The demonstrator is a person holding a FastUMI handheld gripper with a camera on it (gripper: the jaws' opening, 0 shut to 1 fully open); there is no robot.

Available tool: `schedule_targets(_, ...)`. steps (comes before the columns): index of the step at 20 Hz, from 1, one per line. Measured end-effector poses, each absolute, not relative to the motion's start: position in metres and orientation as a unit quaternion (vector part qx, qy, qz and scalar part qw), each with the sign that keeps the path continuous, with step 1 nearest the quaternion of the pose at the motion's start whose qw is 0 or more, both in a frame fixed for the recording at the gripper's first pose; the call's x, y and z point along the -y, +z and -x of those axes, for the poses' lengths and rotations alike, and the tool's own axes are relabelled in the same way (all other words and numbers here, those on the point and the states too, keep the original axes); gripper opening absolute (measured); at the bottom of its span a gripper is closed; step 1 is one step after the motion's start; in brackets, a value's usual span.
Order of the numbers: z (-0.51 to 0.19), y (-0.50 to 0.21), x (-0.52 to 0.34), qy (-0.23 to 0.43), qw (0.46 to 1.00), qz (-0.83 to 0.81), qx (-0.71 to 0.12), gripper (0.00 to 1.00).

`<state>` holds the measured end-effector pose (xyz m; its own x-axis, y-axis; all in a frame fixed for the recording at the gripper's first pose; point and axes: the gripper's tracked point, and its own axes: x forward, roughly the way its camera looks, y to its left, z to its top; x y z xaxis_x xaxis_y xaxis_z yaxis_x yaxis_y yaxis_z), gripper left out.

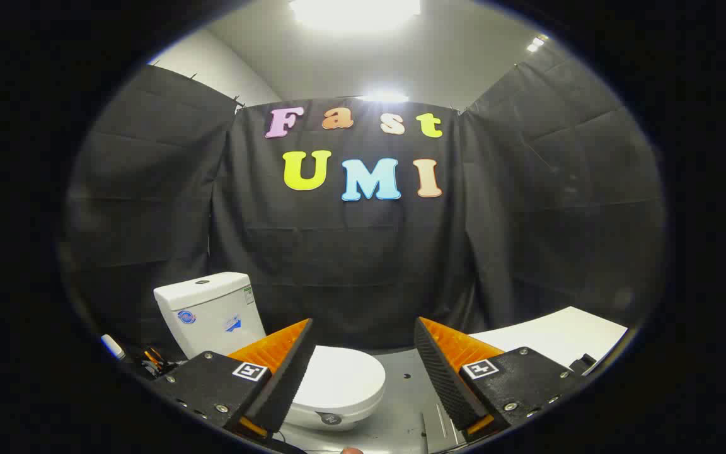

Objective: Open the toilet lid.

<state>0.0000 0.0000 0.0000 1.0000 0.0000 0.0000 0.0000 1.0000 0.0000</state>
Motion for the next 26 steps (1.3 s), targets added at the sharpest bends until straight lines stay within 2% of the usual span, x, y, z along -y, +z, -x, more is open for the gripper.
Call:
schedule_targets(10, -0.002, -0.015, 0.015, -0.017, 1.0, -0.021, -0.009, 0.96)
schedule_targets(26, -0.006, -0.032, 0.005, -0.004, 0.999, -0.048, -0.017, 0.96)
